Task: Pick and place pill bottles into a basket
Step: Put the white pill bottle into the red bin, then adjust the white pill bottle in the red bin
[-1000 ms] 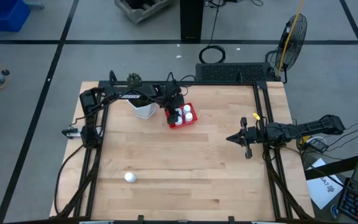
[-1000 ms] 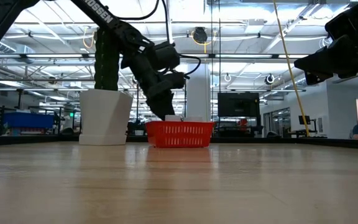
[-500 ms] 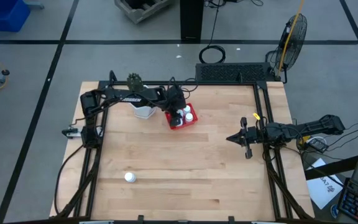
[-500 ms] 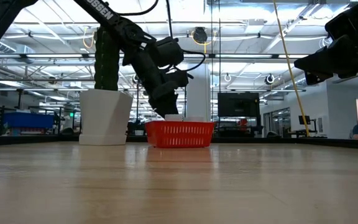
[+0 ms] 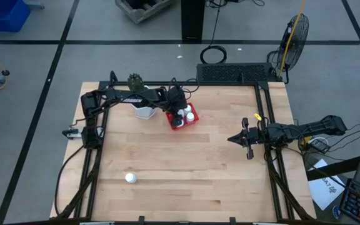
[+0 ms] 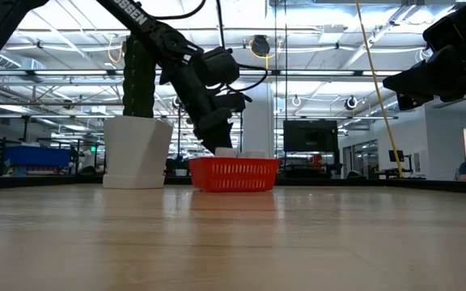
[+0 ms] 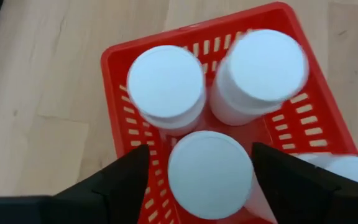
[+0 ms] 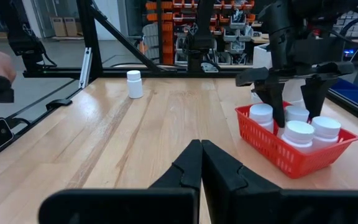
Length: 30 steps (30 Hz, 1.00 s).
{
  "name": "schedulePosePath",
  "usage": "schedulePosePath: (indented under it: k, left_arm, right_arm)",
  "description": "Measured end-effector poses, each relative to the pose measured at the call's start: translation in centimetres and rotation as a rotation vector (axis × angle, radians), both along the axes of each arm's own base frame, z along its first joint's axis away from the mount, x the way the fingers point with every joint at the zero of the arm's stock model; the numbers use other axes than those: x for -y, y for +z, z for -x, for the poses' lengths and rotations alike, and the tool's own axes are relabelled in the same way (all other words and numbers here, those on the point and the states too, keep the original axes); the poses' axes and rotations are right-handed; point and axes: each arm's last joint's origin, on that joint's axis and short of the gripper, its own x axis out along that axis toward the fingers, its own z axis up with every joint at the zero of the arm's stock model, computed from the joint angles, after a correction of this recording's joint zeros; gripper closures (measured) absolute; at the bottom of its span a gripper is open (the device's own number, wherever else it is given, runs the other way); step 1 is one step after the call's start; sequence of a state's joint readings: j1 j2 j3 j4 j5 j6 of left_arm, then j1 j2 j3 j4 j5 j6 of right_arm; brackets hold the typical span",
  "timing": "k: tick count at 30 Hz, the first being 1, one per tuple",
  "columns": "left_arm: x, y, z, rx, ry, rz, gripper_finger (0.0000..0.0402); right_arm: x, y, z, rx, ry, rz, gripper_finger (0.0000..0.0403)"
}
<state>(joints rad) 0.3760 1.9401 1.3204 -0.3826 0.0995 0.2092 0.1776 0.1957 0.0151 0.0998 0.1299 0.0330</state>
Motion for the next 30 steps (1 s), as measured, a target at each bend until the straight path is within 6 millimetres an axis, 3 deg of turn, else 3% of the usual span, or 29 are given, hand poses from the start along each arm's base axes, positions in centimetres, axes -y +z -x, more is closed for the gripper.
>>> schedulePosePath:
  k: [6,17,30]
  left_arm:
    - [0.6,0.4,-0.1,0.006,-0.031,-0.009,0.0082]
    - [1.2,1.6,-0.2,0.041,-0.05,-0.038,0.0081]
    - [1.7,4.7,1.0,0.074,-0.096,-0.09,0.0086]
  right_arm:
    - [0.0,0.0,0.0,0.0,0.0,0.0,0.0403]
    - [0.0,0.0,0.0,0.0,0.0,0.0,0.0403]
    - [0.0,0.0,0.0,-0.001,0.0,0.0,0.0403]
